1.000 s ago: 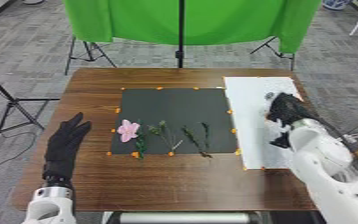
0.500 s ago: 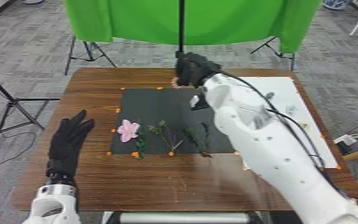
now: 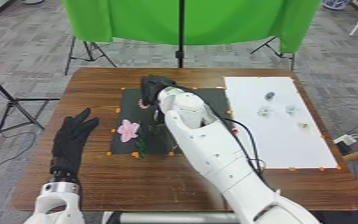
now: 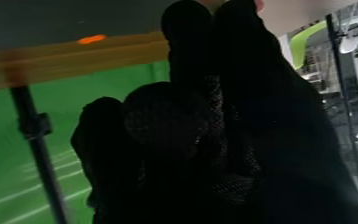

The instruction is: Arrange flowers

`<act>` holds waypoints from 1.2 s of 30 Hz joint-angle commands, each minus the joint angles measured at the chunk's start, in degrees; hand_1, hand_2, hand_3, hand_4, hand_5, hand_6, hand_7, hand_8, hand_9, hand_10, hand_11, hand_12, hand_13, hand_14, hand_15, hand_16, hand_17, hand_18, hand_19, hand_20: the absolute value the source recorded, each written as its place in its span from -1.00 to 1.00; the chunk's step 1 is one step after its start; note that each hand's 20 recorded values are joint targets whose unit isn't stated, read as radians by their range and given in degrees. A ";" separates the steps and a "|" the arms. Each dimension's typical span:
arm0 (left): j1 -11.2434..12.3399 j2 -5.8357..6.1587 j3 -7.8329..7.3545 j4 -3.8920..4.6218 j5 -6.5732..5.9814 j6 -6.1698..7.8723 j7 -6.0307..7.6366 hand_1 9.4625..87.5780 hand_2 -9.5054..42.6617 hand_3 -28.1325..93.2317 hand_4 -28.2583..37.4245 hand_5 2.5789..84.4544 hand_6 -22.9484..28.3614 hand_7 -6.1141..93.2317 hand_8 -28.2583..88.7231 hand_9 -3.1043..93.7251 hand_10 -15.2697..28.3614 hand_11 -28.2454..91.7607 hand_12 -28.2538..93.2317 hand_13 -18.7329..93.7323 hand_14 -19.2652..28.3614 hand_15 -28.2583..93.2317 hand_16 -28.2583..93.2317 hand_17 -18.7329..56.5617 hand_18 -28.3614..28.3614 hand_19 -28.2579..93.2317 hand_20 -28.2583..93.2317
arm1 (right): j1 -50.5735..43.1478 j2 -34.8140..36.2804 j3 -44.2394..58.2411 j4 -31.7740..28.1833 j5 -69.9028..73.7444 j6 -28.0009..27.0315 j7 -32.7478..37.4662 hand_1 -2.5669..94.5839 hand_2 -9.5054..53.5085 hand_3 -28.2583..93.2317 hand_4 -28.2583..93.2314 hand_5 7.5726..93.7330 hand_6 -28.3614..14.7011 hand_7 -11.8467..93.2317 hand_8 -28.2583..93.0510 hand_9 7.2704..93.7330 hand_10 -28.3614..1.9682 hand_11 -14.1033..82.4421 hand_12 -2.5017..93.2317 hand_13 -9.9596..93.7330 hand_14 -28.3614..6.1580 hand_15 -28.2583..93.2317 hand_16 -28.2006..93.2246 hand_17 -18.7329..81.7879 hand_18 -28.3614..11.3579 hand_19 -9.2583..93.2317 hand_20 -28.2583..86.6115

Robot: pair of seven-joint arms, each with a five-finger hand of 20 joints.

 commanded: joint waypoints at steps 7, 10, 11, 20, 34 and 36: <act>0.38 0.15 0.45 0.29 -0.12 -0.57 -0.70 -0.90 -0.47 0.51 -1.00 -0.04 0.11 -0.70 -0.65 0.02 0.37 -0.16 -0.36 -0.03 0.40 -0.36 -0.52 -0.34 0.35 -0.50 -0.25 | -0.70 -2.04 0.04 0.15 -4.89 -2.69 -2.30 0.54 -1.00 0.03 -0.60 0.45 0.25 -0.25 -0.35 0.82 0.27 -0.45 -0.08 0.84 0.52 0.46 0.05 0.64 -0.01 1.00 0.41; 0.35 0.19 0.41 0.33 0.00 -0.78 -0.75 -0.90 -0.47 0.51 -1.00 -0.04 0.11 -0.70 -0.65 0.02 0.37 -0.16 -0.36 -0.03 0.40 -0.36 -0.52 -0.34 0.35 -0.50 -0.25 | -0.99 -1.83 0.17 0.27 -5.68 -2.90 -2.28 0.53 -1.00 0.03 -0.61 0.45 0.24 -0.25 -0.35 0.83 0.26 -0.45 -0.07 0.84 0.52 0.46 0.05 0.64 -0.01 1.00 0.40; 0.34 0.21 0.42 0.34 -0.04 -0.86 -0.84 -0.90 -0.47 0.51 -1.00 -0.04 0.11 -0.70 -0.65 0.02 0.37 -0.16 -0.36 -0.03 0.40 -0.36 -0.52 -0.34 0.35 -0.50 -0.25 | -1.13 -1.66 0.08 0.15 -5.70 -3.17 -2.15 0.52 -1.00 0.03 -0.61 0.45 0.24 -0.26 -0.35 0.83 0.26 -0.46 -0.07 0.85 0.52 0.46 0.05 0.64 -0.01 1.00 0.40; 0.43 0.33 0.30 0.26 0.11 -1.10 -1.40 -0.89 -0.49 0.51 -1.00 -0.04 0.11 -0.70 -0.65 0.02 0.36 -0.16 -0.37 -0.03 0.40 -0.36 -0.52 -0.34 0.35 -0.49 -0.26 | -0.84 -0.09 -0.81 -1.24 -4.11 -4.55 -1.48 0.47 -1.00 -0.02 -0.60 0.42 0.20 -0.39 -0.38 0.79 0.19 -0.41 -0.10 0.85 0.50 0.46 0.05 0.63 -0.03 1.00 0.39; 0.57 -0.30 -0.26 0.33 0.40 -2.35 -2.55 -0.87 -0.49 0.51 -1.00 -0.06 0.10 -0.73 -0.64 -0.01 0.34 -0.23 -0.38 -0.07 0.38 -0.38 -0.53 -0.34 0.35 -0.51 -0.26 | -0.80 23.11 -5.54 -25.43 18.09 10.55 6.93 0.05 -1.00 0.40 -0.76 0.36 0.21 -0.43 -0.64 0.63 -0.09 -0.15 -0.43 0.81 0.40 0.46 0.04 0.60 -0.12 1.00 0.39; 1.07 -0.47 -0.56 0.17 0.24 -2.24 -2.61 -0.87 -0.50 0.51 -1.00 -0.06 0.10 -0.75 -0.64 -0.02 0.33 -0.25 -0.37 -0.08 0.37 -0.38 -0.53 -0.34 0.35 -0.51 -0.26 | -3.36 28.95 -2.50 -30.43 18.74 13.81 7.38 0.00 -1.00 0.45 -0.78 0.32 0.21 -0.44 -0.66 0.51 -0.18 -0.23 -0.45 0.72 0.25 0.46 0.03 0.50 -0.24 0.99 0.37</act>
